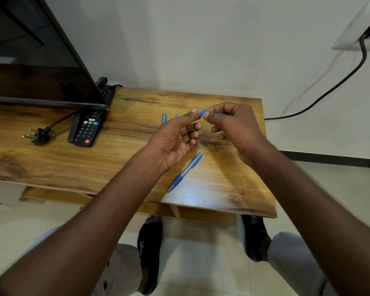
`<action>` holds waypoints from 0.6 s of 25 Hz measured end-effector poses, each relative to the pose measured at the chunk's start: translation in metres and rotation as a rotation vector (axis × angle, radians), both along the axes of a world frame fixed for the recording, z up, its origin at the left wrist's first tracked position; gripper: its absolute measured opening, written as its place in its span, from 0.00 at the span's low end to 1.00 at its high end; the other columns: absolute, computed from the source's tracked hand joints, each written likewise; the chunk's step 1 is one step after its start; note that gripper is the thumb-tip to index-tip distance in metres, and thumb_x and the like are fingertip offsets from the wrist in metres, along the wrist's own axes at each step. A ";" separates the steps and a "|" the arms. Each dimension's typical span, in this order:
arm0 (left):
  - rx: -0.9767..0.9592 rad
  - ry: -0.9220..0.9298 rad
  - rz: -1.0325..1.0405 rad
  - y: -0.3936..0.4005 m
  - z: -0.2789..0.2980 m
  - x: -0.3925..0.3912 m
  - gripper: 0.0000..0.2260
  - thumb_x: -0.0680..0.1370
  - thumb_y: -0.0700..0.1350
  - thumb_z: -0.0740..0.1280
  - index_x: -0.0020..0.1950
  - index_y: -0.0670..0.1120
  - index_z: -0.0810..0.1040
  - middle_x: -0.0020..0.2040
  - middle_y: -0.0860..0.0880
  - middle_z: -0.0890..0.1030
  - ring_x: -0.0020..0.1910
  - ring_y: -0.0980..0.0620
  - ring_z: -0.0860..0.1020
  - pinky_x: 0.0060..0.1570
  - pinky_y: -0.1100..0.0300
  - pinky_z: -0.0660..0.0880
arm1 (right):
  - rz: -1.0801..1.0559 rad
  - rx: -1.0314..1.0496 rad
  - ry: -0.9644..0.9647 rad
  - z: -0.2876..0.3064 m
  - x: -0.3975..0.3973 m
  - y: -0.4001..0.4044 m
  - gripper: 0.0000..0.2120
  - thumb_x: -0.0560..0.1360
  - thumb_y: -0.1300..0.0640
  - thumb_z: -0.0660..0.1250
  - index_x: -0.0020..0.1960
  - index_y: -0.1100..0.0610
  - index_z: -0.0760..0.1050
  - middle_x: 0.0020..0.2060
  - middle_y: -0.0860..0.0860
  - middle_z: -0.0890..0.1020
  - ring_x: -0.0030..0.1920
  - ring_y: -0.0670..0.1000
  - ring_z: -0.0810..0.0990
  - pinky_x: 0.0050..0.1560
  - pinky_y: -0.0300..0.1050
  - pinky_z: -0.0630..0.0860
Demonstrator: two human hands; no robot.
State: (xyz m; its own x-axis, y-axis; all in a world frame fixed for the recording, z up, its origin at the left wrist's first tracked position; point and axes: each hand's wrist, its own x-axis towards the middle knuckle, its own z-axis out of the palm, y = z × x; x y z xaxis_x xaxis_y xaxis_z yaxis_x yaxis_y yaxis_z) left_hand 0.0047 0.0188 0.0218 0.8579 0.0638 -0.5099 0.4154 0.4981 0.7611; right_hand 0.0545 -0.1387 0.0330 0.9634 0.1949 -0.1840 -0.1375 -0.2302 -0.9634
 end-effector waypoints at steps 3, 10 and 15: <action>0.023 -0.030 0.000 -0.001 0.000 0.000 0.09 0.81 0.46 0.72 0.60 0.46 0.80 0.40 0.49 0.82 0.34 0.56 0.78 0.38 0.62 0.73 | 0.020 -0.043 -0.016 0.000 -0.001 0.001 0.05 0.78 0.54 0.76 0.50 0.55 0.86 0.45 0.48 0.87 0.38 0.47 0.81 0.34 0.39 0.75; 0.015 -0.012 0.015 -0.002 0.001 -0.001 0.06 0.82 0.45 0.71 0.58 0.47 0.80 0.39 0.50 0.82 0.34 0.56 0.78 0.36 0.63 0.72 | 0.041 -0.044 0.002 0.001 -0.001 0.002 0.05 0.79 0.53 0.75 0.49 0.54 0.86 0.42 0.46 0.86 0.36 0.45 0.81 0.32 0.39 0.75; -0.081 0.037 0.072 0.002 0.003 0.000 0.03 0.81 0.45 0.72 0.53 0.47 0.81 0.39 0.49 0.82 0.35 0.55 0.79 0.37 0.62 0.73 | 0.025 -0.017 0.056 0.001 0.000 0.000 0.09 0.83 0.58 0.67 0.53 0.51 0.86 0.47 0.48 0.87 0.37 0.45 0.82 0.34 0.39 0.76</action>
State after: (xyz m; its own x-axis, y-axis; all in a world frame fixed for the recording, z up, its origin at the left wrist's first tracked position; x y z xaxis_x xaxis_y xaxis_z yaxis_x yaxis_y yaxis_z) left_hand 0.0044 0.0210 0.0247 0.8330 0.0815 -0.5472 0.4036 0.5869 0.7019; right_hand 0.0543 -0.1386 0.0342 0.9464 0.2155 -0.2407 -0.1848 -0.2502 -0.9504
